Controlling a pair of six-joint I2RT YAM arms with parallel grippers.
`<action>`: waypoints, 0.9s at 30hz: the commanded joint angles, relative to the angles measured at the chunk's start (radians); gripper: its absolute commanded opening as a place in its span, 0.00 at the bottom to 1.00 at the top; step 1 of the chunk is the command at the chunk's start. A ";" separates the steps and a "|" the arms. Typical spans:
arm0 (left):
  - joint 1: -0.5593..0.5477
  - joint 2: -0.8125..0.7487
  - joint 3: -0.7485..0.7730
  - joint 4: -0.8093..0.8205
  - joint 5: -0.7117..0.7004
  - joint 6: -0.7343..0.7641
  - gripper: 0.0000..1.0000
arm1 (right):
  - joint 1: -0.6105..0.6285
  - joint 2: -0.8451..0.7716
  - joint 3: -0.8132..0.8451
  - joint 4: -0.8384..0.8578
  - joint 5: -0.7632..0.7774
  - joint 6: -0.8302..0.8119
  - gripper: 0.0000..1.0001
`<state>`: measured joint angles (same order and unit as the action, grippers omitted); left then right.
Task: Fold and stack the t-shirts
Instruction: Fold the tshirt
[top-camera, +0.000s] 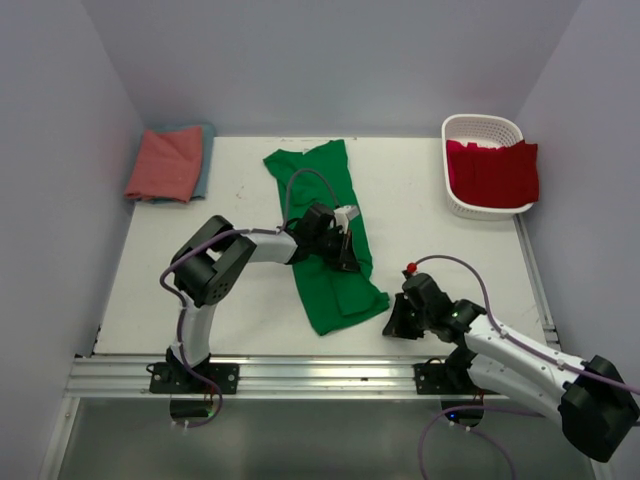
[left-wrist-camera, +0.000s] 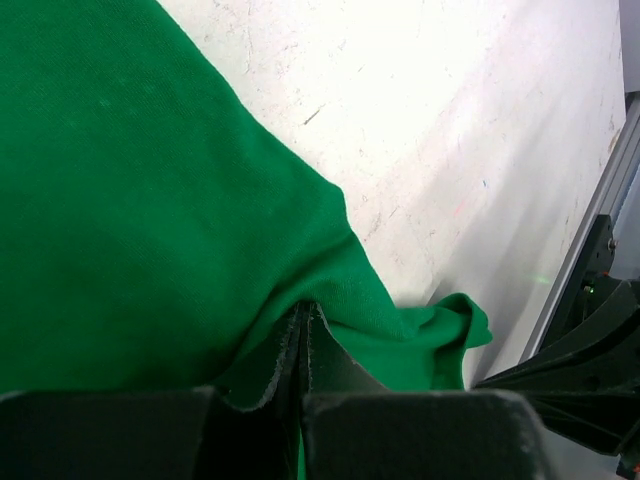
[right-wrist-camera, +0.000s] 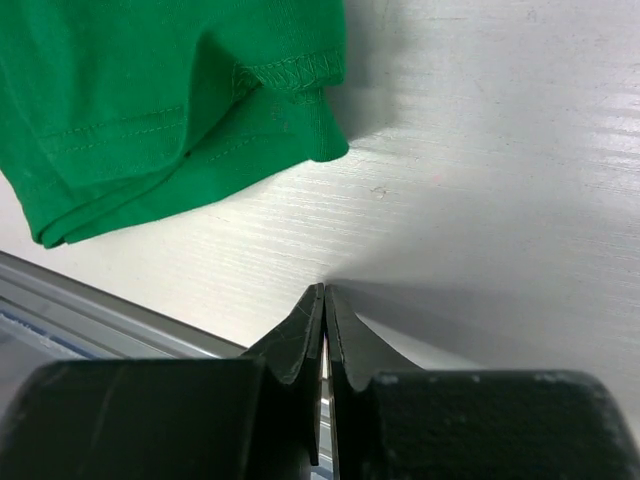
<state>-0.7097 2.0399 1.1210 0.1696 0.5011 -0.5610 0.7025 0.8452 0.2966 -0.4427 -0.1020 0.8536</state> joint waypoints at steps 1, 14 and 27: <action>0.018 0.043 -0.016 -0.053 -0.113 0.056 0.00 | 0.008 0.018 -0.004 -0.042 0.002 0.004 0.06; 0.016 -0.012 -0.139 -0.016 -0.090 0.069 0.00 | 0.005 0.253 0.306 -0.096 0.441 -0.148 0.70; 0.016 -0.032 -0.201 0.018 -0.072 0.052 0.00 | -0.031 0.538 0.325 0.220 0.381 -0.215 0.61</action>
<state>-0.7006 1.9762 0.9741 0.3088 0.4938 -0.5568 0.6773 1.3430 0.6136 -0.3412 0.2794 0.6590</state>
